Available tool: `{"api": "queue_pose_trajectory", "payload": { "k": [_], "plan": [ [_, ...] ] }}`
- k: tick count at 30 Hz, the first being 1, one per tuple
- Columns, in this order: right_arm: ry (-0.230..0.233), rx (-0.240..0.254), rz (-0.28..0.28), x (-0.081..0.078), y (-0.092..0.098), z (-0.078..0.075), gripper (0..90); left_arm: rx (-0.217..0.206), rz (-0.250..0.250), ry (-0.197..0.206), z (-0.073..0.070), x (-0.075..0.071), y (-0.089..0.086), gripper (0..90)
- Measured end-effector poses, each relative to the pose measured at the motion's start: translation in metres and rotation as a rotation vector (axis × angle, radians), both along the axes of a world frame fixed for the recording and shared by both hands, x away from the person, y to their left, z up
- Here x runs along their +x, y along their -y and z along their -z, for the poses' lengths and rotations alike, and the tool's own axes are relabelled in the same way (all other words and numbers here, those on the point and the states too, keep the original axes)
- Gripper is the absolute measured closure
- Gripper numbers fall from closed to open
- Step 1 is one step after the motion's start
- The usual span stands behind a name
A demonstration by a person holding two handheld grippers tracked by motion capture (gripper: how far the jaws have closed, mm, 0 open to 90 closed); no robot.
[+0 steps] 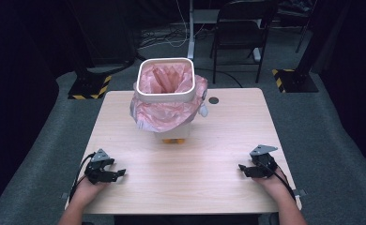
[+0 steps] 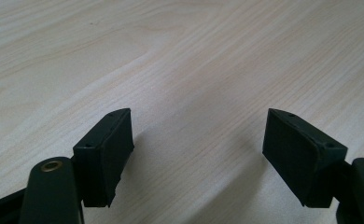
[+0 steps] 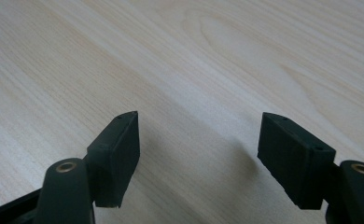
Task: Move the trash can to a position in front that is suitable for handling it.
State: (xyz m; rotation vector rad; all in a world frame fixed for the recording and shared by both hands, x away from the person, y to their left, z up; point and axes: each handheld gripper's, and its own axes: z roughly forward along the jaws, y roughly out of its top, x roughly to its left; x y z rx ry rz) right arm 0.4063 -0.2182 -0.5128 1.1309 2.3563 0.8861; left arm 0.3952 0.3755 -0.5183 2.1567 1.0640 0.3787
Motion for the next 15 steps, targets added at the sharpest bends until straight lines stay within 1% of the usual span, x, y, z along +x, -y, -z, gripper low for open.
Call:
{"api": "queue_pose_trajectory", "payload": {
  "k": [3,7,8,9,12,13,15],
  "plan": [
    [0.024,0.005,0.006,-0.002,0.0,-0.003,28.7,-0.019,-0.015,0.0,-0.003,-0.001,-0.001,25.1],
    [0.034,0.03,0.022,-0.005,0.001,-0.008,29.9,-0.023,-0.041,-0.006,-0.006,-0.002,-0.001,25.7],
    [0.032,0.037,0.024,-0.005,0.001,-0.009,30.5,-0.022,-0.04,-0.007,-0.007,-0.002,0.0,25.7],
    [0.034,0.04,0.028,-0.006,0.001,-0.01,30.5,-0.015,-0.036,0.0,-0.008,-0.003,0.0,25.7],
    [0.038,0.05,0.033,-0.007,0.001,-0.012,30.6,-0.015,-0.031,0.004,-0.01,-0.005,0.003,25.7],
    [0.036,0.058,0.039,-0.007,0.001,-0.014,31.2,-0.021,-0.032,0.006,-0.012,-0.006,0.004,25.9],
    [0.047,0.07,0.033,-0.008,0.001,-0.016,31.1,-0.028,-0.021,0.02,-0.016,-0.009,0.006,26.3]
  ]
}}
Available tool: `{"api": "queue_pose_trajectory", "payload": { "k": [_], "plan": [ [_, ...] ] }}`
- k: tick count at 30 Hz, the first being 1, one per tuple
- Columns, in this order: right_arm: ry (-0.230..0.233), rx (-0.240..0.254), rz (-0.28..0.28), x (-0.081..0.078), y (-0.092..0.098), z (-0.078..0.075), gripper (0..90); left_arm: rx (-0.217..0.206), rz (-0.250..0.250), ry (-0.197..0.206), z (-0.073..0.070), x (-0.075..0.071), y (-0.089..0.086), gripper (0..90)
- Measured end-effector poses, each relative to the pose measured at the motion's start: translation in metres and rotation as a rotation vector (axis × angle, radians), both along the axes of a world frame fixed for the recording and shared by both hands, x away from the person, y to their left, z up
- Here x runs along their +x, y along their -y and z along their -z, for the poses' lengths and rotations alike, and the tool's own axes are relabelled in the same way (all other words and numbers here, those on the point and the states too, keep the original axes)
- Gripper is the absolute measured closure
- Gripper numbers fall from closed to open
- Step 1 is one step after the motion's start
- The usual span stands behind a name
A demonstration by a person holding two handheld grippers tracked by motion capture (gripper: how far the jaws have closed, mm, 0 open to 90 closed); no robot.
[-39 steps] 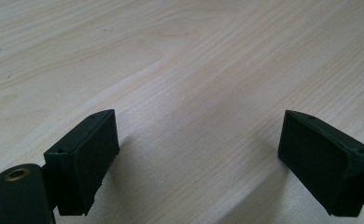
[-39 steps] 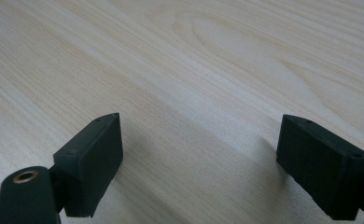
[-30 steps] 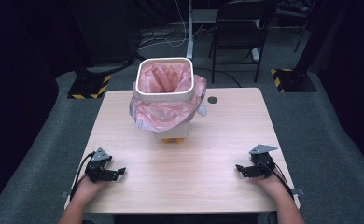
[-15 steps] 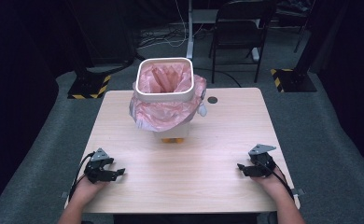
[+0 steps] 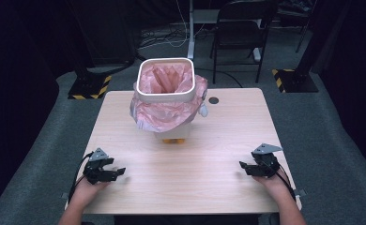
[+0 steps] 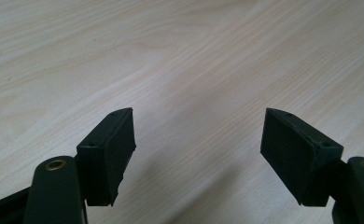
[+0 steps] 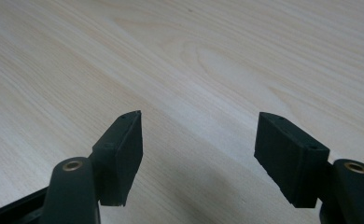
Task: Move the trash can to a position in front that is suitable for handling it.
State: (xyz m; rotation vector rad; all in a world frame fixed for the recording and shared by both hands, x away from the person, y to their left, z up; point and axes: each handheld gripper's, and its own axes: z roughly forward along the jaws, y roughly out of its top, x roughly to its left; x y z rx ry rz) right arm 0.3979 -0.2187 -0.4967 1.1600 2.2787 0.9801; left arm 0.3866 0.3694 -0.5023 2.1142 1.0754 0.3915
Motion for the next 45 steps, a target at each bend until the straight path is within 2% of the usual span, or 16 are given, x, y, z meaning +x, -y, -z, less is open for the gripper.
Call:
{"api": "queue_pose_trajectory", "payload": {
  "k": [5,10,11,12,14,15,18,20,24,27,29,30,33,36,39,45],
  "plan": [
    [0.024,0.021,-0.009,-0.003,-0.002,-0.006,31.5,-0.021,-0.014,0.017,-0.006,-0.003,0.0,28.0],
    [0.026,0.013,-0.021,-0.006,-0.006,-0.009,33.1,-0.04,-0.036,0.011,-0.011,-0.004,-0.001,28.2],
    [0.025,0.013,-0.031,-0.006,-0.006,-0.01,35.1,-0.057,-0.047,0.026,-0.015,-0.005,-0.001,28.2],
    [0.02,0.013,-0.044,-0.006,-0.007,-0.01,37.3,-0.057,-0.047,0.026,-0.015,-0.005,-0.001,28.2],
    [0.01,0.018,-0.062,-0.006,-0.008,-0.011,37.7,-0.09,-0.058,0.044,-0.021,-0.006,-0.001,28.5],
    [0.006,0.017,-0.066,-0.006,-0.009,-0.011,37.5,-0.12,-0.057,0.054,-0.025,-0.007,0.0,29.1],
    [-0.004,0.016,-0.072,-0.006,-0.011,-0.012,34.4,-0.143,-0.05,0.067,-0.03,-0.008,0.001,29.7],
    [0.004,0.014,-0.063,-0.006,-0.012,-0.014,32.6,-0.142,-0.047,0.07,-0.032,-0.008,0.002,29.9],
    [-0.003,0.028,-0.06,-0.007,-0.012,-0.018,35.0,-0.143,-0.049,0.069,-0.035,-0.007,0.003,30.1],
    [-0.013,0.047,-0.068,-0.01,-0.015,-0.028,37.3,-0.173,-0.039,0.04,-0.042,-0.005,0.002,30.4],
    [-0.013,0.047,-0.075,-0.01,-0.017,-0.031,38.1,-0.171,-0.036,0.043,-0.045,-0.005,0.003,30.3],
    [-0.012,0.045,-0.086,-0.01,-0.02,-0.037,38.4,-0.159,-0.035,0.061,-0.049,-0.006,0.004,29.9],
    [-0.012,0.047,-0.095,-0.009,-0.023,-0.044,37.7,-0.155,-0.026,0.079,-0.055,-0.005,0.006,28.9],
    [-0.002,0.06,-0.084,-0.008,-0.025,-0.048,37.1,-0.155,-0.037,0.081,-0.059,-0.005,0.007,28.2],
    [-0.013,0.076,-0.096,-0.007,-0.026,-0.05,37.0,-0.154,-0.038,0.082,-0.061,-0.004,0.008,26.9],
    [0.01,0.07,-0.102,-0.009,-0.029,-0.06,36.0,-0.196,-0.057,0.071,-0.068,-0.001,0.008,24.3]
  ]
}}
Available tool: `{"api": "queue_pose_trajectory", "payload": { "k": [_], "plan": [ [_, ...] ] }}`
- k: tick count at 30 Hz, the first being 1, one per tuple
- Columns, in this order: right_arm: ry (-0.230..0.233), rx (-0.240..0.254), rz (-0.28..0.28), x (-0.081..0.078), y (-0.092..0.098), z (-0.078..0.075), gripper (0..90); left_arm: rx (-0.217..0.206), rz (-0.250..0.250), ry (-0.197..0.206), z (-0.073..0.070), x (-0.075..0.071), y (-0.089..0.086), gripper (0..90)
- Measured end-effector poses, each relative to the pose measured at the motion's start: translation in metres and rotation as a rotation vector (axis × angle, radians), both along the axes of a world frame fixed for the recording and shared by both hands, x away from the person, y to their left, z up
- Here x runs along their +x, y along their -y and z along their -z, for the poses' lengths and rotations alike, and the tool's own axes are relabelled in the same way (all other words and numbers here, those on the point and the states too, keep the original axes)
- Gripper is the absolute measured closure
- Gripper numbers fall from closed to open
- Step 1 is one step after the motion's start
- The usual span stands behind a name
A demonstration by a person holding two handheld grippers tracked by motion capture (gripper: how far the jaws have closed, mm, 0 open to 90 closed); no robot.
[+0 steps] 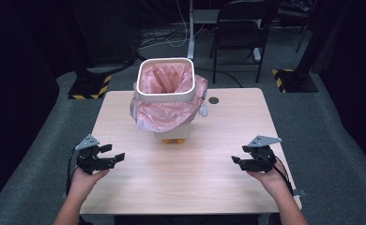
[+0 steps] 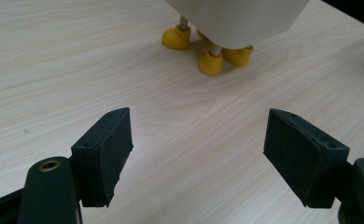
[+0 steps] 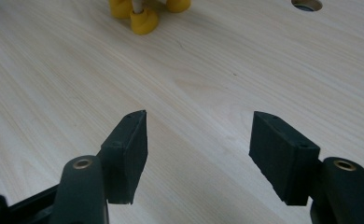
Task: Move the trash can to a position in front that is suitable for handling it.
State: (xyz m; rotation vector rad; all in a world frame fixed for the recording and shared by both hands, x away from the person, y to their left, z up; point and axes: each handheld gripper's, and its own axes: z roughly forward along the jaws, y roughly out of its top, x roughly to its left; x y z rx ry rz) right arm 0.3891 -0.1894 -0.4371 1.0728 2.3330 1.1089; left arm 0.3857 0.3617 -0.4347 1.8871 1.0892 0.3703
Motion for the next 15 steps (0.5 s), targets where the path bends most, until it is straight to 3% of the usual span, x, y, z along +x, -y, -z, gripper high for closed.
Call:
{"api": "queue_pose_trajectory", "payload": {
  "k": [15],
  "plan": [
    [0.019,0.011,-0.042,0.001,-0.013,-0.028,35.9,-0.015,0.041,0.025,-0.022,0.012,0.01,31.6]
  ]
}}
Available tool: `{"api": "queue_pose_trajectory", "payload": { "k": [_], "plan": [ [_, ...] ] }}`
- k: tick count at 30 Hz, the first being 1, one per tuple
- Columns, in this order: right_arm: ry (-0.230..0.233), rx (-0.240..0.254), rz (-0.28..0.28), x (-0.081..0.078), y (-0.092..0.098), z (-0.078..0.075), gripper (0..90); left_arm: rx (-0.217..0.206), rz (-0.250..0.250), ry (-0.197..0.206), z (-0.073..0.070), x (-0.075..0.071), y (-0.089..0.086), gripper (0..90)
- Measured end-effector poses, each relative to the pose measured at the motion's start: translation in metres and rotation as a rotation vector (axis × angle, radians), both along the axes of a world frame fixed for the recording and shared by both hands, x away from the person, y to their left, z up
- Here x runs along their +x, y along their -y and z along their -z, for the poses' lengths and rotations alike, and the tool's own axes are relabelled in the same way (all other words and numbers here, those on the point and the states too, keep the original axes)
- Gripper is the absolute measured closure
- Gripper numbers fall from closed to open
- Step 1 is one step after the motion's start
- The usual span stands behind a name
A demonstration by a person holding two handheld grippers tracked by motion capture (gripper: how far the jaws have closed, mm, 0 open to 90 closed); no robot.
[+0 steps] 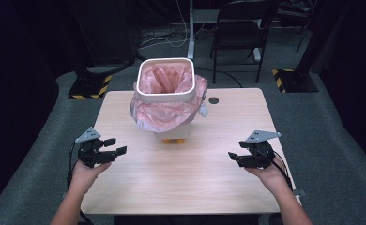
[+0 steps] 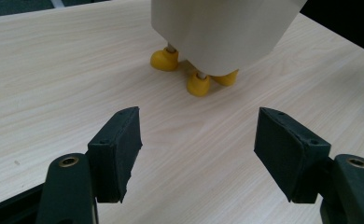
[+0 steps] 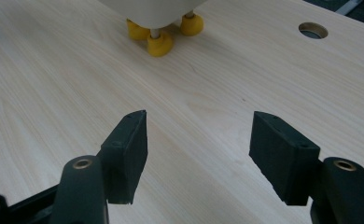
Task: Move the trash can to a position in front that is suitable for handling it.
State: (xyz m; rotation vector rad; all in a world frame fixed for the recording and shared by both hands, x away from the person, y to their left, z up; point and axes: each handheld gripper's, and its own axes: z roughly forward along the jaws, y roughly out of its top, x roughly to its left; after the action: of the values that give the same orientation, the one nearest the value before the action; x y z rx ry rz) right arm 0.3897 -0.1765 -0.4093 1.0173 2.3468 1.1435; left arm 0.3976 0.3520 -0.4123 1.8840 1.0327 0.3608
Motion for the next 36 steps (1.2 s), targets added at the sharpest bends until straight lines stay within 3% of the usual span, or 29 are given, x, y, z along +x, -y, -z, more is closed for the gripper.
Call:
{"api": "queue_pose_trajectory", "payload": {
  "k": [16,21,36],
  "plan": [
    [0.018,0.008,-0.01,0.015,-0.013,-0.008,35.8,-0.042,0.013,0.024,-0.02,0.018,0.007,31.6],
    [0.013,0.029,-0.014,0.021,-0.017,-0.009,35.8,-0.04,0.025,0.021,-0.023,0.024,0.012,30.4],
    [0.035,0.028,-0.036,0.032,-0.029,-0.03,35.3,-0.013,0.026,0.03,-0.038,0.041,0.018,29.9]
  ]
}}
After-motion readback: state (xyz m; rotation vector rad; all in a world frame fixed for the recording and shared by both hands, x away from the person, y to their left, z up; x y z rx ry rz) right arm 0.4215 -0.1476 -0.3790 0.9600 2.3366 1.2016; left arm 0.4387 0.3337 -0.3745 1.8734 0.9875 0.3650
